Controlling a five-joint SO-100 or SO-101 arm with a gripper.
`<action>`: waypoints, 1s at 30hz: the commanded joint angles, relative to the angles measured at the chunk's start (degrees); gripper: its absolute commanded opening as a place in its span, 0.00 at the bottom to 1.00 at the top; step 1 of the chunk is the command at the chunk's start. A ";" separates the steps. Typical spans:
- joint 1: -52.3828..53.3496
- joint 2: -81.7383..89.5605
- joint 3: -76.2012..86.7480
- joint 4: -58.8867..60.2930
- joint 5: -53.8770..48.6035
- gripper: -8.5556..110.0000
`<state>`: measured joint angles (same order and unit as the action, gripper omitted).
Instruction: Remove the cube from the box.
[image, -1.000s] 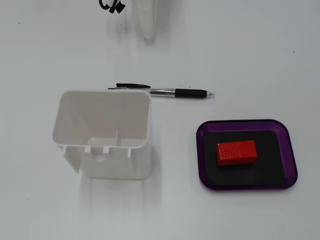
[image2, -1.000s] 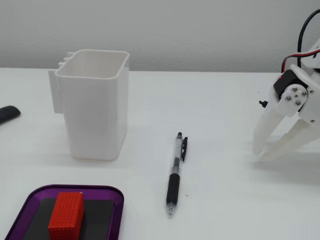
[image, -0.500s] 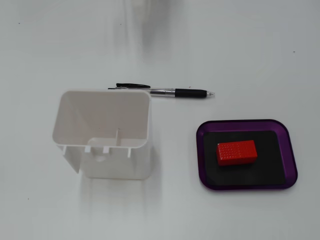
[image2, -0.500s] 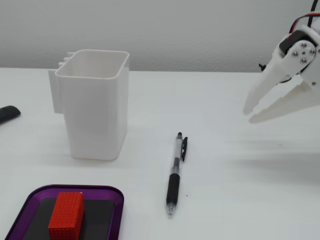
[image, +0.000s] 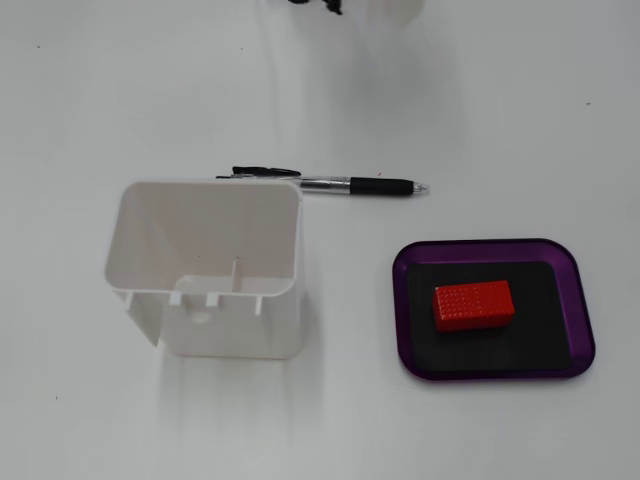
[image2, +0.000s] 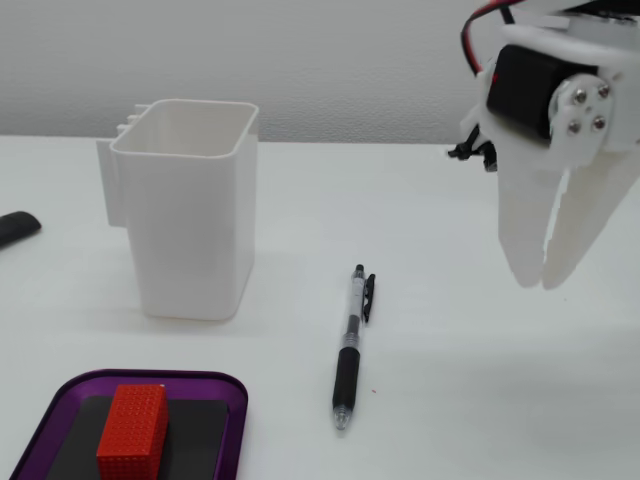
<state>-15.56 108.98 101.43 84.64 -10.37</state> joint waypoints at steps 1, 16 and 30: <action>-1.32 -14.24 -15.12 3.34 -0.44 0.10; -1.14 -50.63 -67.68 6.94 6.94 0.25; 4.92 -71.63 -93.34 6.77 9.23 0.25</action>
<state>-10.81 37.27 11.51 91.58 -0.97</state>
